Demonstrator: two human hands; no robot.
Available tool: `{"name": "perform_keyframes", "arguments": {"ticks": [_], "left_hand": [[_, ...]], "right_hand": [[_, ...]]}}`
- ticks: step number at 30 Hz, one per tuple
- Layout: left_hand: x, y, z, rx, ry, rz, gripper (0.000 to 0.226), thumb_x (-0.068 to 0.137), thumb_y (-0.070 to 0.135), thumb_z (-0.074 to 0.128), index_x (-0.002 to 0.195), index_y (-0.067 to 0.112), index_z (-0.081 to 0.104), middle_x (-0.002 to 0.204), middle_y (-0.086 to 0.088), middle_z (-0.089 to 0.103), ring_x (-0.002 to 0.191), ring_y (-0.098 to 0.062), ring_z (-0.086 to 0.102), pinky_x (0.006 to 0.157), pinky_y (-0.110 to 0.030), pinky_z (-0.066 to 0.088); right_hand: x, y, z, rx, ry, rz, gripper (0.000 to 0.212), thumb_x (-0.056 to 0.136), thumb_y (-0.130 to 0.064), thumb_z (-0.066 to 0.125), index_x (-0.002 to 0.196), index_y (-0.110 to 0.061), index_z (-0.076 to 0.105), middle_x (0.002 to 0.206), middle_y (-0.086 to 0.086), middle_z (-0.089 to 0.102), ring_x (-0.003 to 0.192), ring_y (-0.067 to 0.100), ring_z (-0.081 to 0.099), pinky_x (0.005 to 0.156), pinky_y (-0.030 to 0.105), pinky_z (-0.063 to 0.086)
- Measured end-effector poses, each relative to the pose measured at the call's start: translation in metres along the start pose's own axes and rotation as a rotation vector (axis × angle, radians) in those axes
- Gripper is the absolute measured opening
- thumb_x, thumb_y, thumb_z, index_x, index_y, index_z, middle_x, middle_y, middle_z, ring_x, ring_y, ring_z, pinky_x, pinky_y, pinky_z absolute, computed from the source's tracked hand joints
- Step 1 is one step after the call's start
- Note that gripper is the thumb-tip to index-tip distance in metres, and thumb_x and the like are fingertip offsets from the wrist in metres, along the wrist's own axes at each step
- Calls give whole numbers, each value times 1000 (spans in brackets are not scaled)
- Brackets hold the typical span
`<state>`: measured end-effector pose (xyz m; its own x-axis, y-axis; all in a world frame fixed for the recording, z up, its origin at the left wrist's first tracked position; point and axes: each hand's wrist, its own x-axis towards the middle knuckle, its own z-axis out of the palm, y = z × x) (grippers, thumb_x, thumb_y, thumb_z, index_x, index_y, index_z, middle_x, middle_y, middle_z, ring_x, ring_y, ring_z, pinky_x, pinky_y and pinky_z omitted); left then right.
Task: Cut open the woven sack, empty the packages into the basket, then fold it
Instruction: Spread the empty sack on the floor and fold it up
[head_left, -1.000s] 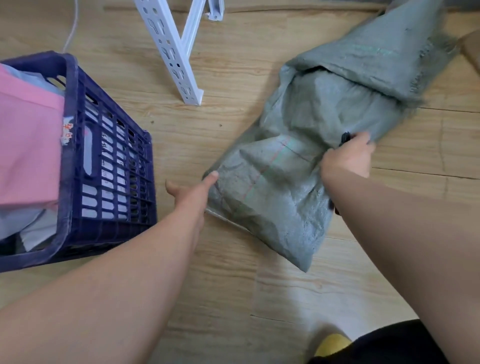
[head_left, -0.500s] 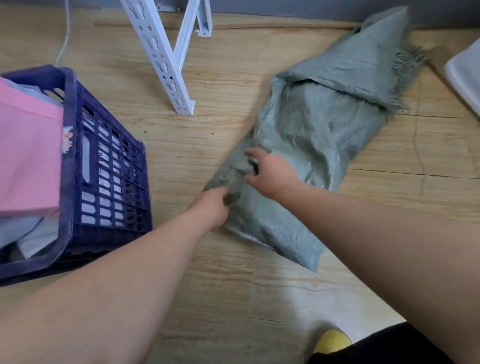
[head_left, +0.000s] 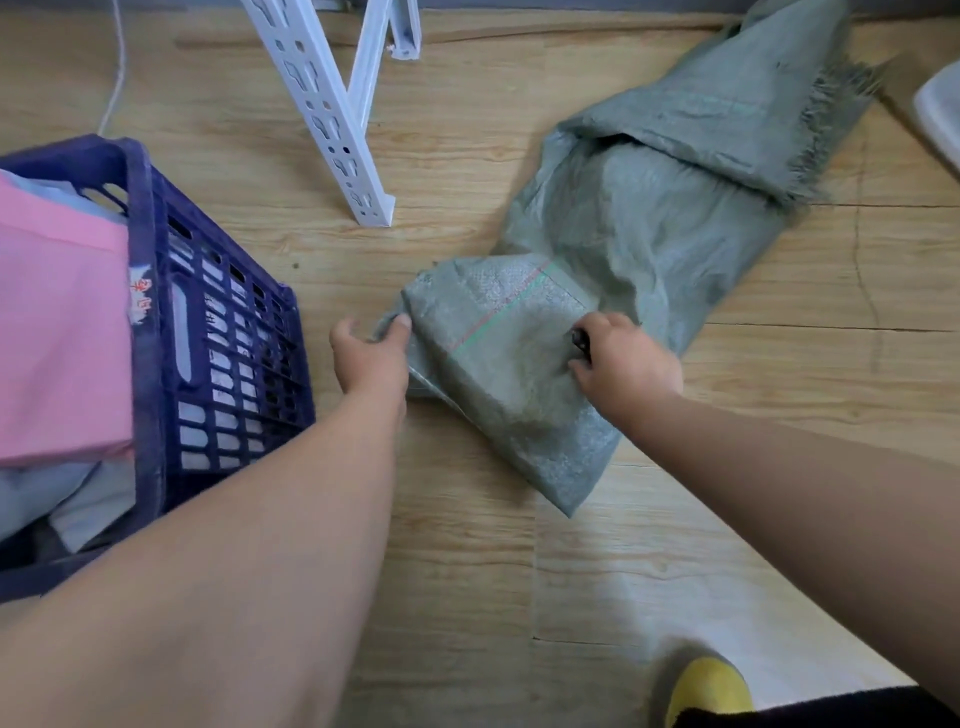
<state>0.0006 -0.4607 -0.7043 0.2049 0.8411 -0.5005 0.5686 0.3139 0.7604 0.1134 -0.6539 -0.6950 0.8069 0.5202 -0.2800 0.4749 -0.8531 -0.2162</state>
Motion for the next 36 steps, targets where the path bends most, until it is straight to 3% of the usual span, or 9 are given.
{"name": "perform_keyframes", "arguments": {"ticks": [6, 10, 12, 16, 20, 25, 29, 33, 36], "left_hand": [[4, -54, 11, -300, -312, -548, 129, 24, 78, 81, 134, 19, 51, 139, -1, 56, 128, -20, 50, 110, -45, 37], [-10, -42, 26, -471, -567, -556, 42, 87, 51, 60, 110, 15, 65, 104, -5, 72, 106, -23, 62, 95, -43, 47], [-16, -29, 37, -505, -617, -514, 29, 95, 39, 54, 103, 15, 68, 97, -5, 74, 99, -22, 65, 93, -42, 49], [-17, 1, 60, -590, -516, -574, 33, 95, 30, 58, 123, 12, 62, 112, -8, 71, 96, -24, 69, 69, -39, 56], [-27, 56, 70, -699, -423, -539, 27, 99, 16, 50, 124, 9, 59, 120, -9, 67, 108, -29, 65, 80, -44, 55], [-16, 91, 33, -454, -132, -231, 4, 93, 14, 56, 91, 11, 54, 83, 2, 57, 82, -24, 63, 71, -38, 58], [-7, 59, 6, -462, 40, -238, 31, 98, 13, 48, 128, 7, 50, 109, -3, 58, 95, -24, 65, 63, -28, 60], [3, 32, -5, -361, -9, -298, 36, 101, 13, 39, 136, 6, 46, 128, -10, 58, 103, -20, 64, 61, -24, 56], [-8, 12, -7, -186, -185, -379, 32, 98, 11, 51, 130, 8, 51, 99, -8, 62, 58, -16, 65, 37, -24, 50]], "right_hand": [[-27, -1, 13, 358, 29, 304, 30, 90, -43, 58, 98, -16, 47, 103, 8, 63, 97, 32, 61, 71, 33, 42], [-62, -13, 23, 273, -153, 102, 37, 86, -54, 59, 96, -21, 47, 103, 1, 58, 90, 26, 59, 67, 31, 41], [-70, -20, 24, 273, -204, 50, 47, 79, -56, 66, 103, -21, 47, 110, -1, 52, 94, 25, 59, 71, 32, 45], [-66, -33, 24, 216, -128, 133, 72, 67, -57, 76, 115, -20, 38, 120, -3, 40, 94, 23, 60, 74, 37, 50], [-46, -29, 12, 28, 97, 188, 60, 78, -32, 74, 122, -15, 37, 119, 4, 39, 85, 27, 62, 56, 31, 37], [-10, 0, -37, 94, 322, 393, 38, 82, -6, 57, 116, -14, 42, 121, 10, 43, 76, 30, 53, 56, 34, 39], [-5, 21, -51, 200, 263, 556, 36, 82, -5, 54, 117, -13, 48, 119, 11, 50, 95, 32, 56, 68, 36, 41], [1, 32, -67, 468, 391, 613, 27, 84, -8, 50, 110, -17, 52, 101, 7, 62, 83, 27, 52, 70, 35, 46], [-7, 40, -64, 274, 258, 500, 24, 84, -9, 50, 105, -18, 55, 95, 11, 65, 80, 32, 55, 67, 34, 46]]}}
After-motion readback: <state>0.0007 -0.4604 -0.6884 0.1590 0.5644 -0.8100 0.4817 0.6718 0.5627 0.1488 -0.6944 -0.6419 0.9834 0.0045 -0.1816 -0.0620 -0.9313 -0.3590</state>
